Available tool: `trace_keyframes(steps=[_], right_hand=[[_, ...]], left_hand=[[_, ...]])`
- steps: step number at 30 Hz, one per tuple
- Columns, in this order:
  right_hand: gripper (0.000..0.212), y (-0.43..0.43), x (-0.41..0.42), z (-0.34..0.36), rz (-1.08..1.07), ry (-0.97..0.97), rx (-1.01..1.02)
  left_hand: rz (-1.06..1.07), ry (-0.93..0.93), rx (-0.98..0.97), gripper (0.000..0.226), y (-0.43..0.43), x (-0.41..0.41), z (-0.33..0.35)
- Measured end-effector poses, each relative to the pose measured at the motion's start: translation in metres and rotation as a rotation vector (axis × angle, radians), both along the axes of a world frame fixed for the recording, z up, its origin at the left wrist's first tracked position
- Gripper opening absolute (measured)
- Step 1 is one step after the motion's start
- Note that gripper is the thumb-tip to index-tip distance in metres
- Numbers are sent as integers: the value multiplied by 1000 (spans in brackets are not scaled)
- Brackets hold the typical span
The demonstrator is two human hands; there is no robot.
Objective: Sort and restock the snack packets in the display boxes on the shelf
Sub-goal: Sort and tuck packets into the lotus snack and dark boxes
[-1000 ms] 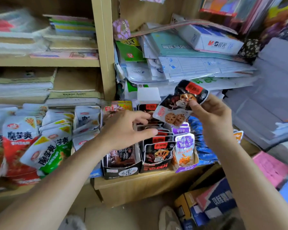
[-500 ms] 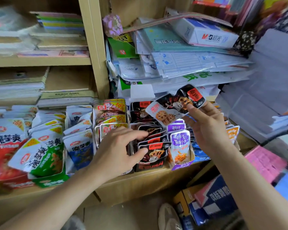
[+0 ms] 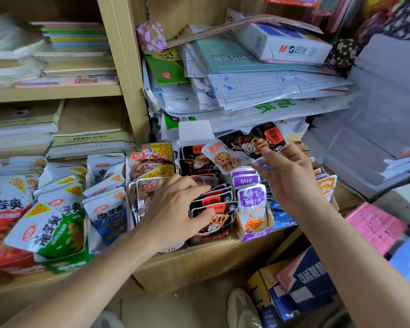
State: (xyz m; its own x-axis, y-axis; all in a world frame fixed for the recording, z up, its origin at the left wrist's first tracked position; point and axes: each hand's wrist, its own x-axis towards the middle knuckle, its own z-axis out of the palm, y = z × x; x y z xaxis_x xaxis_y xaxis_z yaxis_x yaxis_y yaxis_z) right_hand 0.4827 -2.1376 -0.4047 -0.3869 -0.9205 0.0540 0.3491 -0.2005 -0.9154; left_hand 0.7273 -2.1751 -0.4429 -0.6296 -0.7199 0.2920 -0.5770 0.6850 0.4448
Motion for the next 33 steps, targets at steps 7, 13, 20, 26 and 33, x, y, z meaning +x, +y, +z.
trace_keyframes(steps=[7, 13, 20, 26, 33], right_hand=[[18, -1, 4, -5, 203, 316, 85], [23, 0, -3, -12, 393, 873, 149], [64, 21, 4, 4, 617, 1042, 81], [69, 23, 12, -14, 496, 1273, 36], [61, 26, 14, -10, 478, 1289, 13]], left_hand=[[-44, 120, -3, 51, 20, 10, -2], [30, 154, -154, 45, 29, 9, -4], [-5, 179, -163, 46, 26, 14, -4], [7, 356, -93, 23, -23, 26, 18], [73, -114, -209, 22, -56, 7, 27]])
